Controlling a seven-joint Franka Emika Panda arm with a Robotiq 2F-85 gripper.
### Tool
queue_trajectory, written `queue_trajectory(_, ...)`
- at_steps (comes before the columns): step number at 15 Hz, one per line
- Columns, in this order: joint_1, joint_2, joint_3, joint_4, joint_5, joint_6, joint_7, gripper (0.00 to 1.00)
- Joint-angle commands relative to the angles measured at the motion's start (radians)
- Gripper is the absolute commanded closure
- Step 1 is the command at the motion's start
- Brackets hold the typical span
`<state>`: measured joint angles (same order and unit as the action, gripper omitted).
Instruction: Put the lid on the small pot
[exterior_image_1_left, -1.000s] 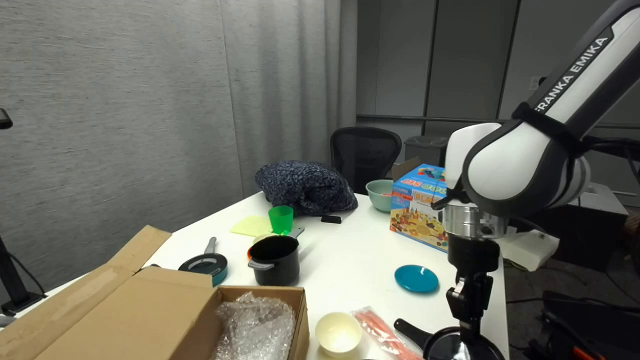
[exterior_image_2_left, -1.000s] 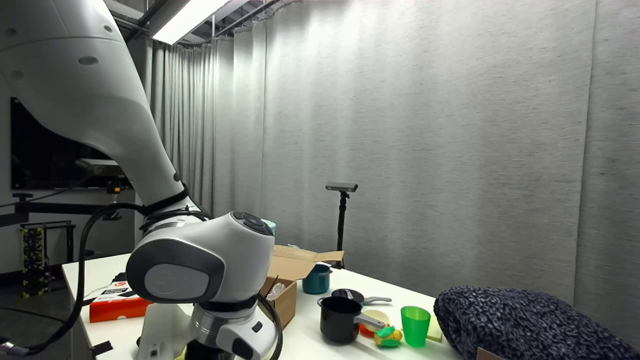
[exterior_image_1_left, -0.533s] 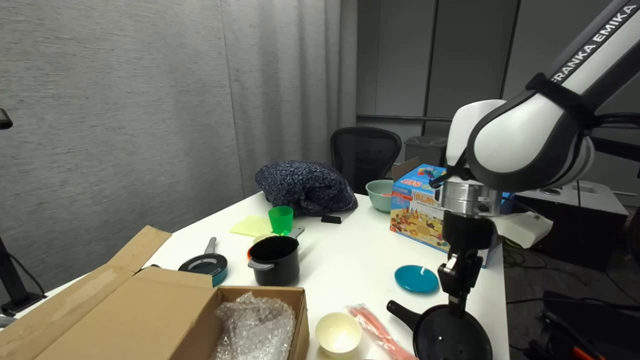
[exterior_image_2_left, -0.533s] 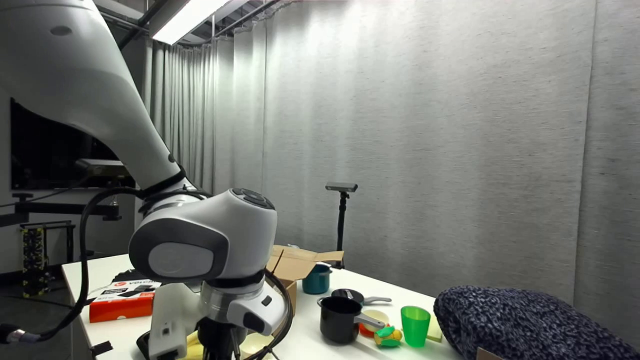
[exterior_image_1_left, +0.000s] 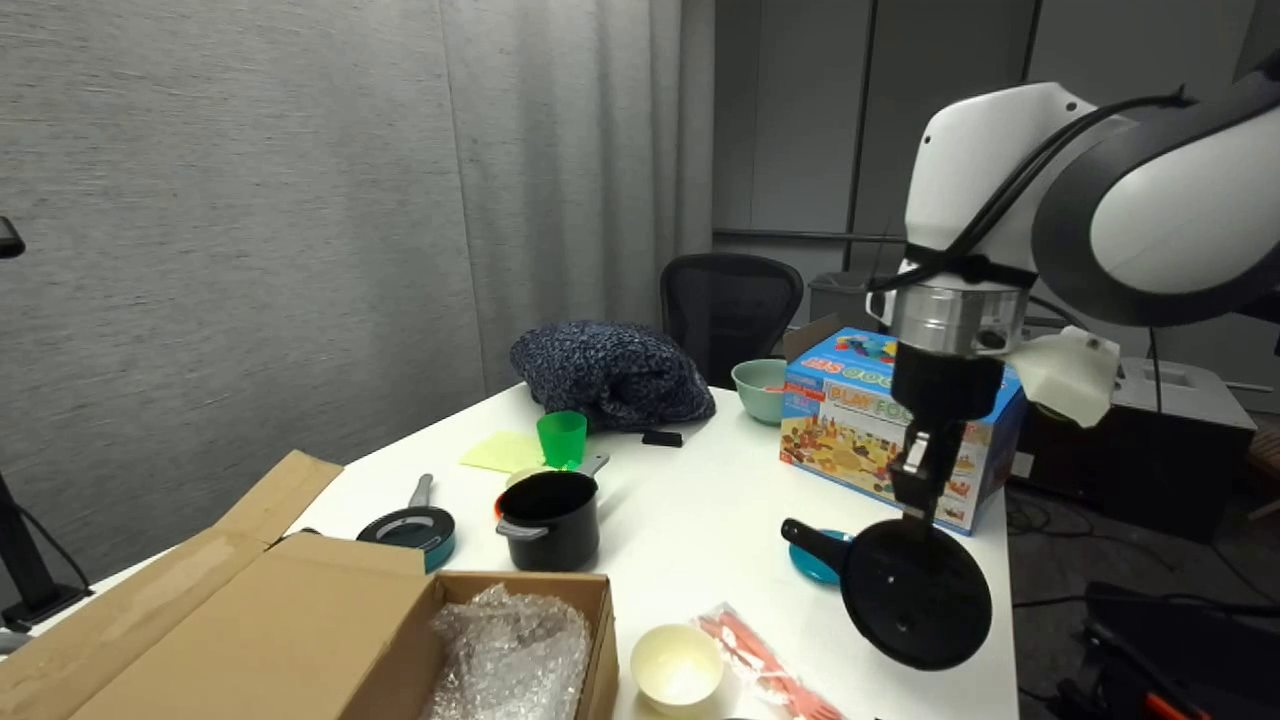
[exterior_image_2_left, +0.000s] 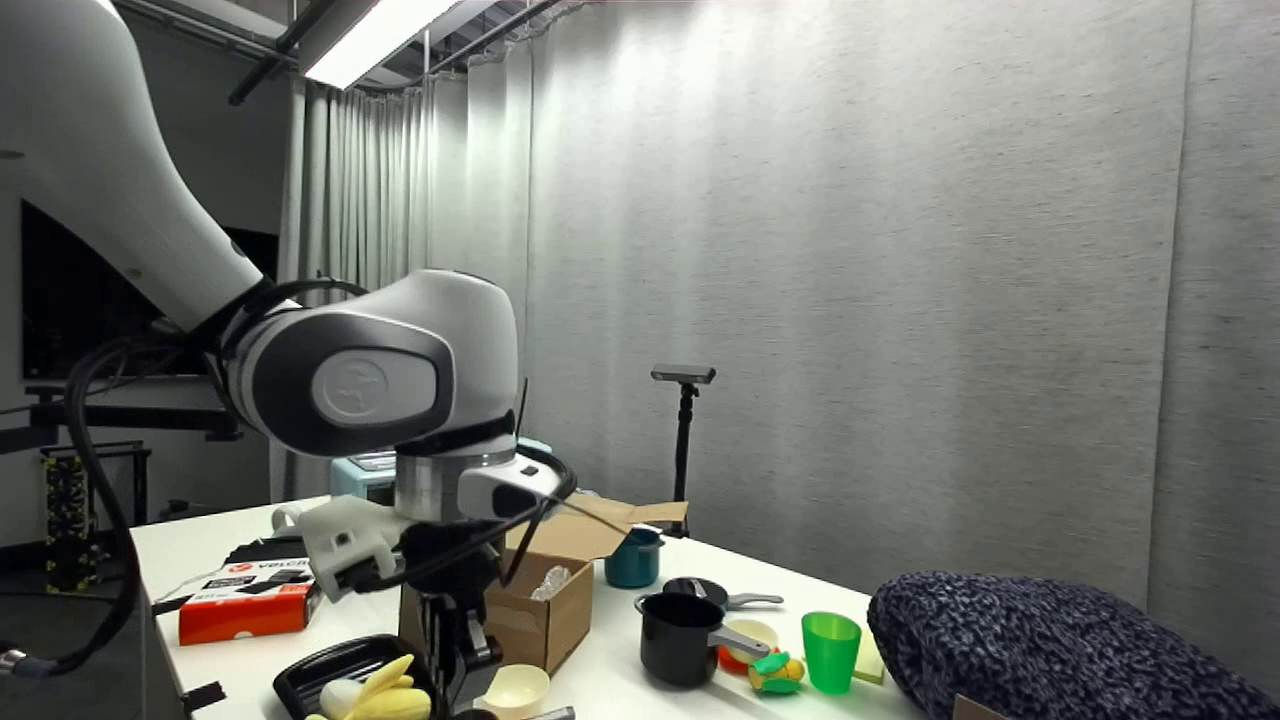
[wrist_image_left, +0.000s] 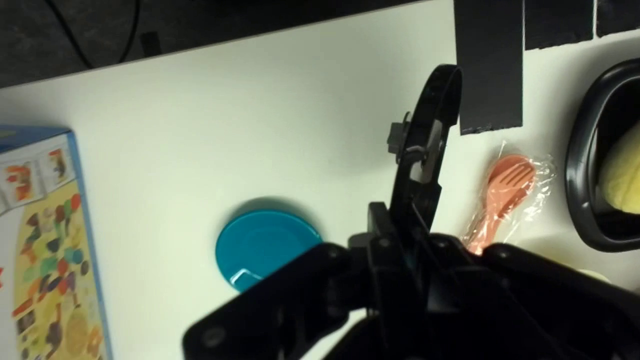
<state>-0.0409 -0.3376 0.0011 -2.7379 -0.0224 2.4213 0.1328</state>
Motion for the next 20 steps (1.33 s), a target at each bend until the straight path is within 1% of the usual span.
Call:
queue_trajectory(1, -0.046, -0.142, 0.05, -0.004, -0.1, -0.031, 0.11, 0.98)
queue_trajectory(5, -0.089, -0.204, 0.088, 0.001, -0.123, 0.037, 0.25, 0.98)
queue_trajectory(10, -0.153, -0.144, 0.186, 0.025, -0.121, 0.16, 0.486, 0.98)
queue_trajectory(12, -0.178, -0.109, 0.22, 0.047, -0.138, 0.186, 0.547, 0.98)
queue_trajectory(15, -0.19, -0.042, 0.241, 0.112, -0.164, 0.159, 0.591, 0.98)
queue_trajectory(17, -0.17, -0.016, 0.234, 0.14, -0.163, 0.146, 0.598, 0.98)
queue_trajectory(18, -0.162, -0.011, 0.231, 0.145, -0.161, 0.145, 0.604, 0.98)
queue_trajectory(19, -0.147, -0.041, 0.208, 0.106, -0.149, 0.161, 0.575, 0.93)
queue_trajectory(20, -0.145, -0.027, 0.207, 0.117, -0.149, 0.161, 0.578, 0.93)
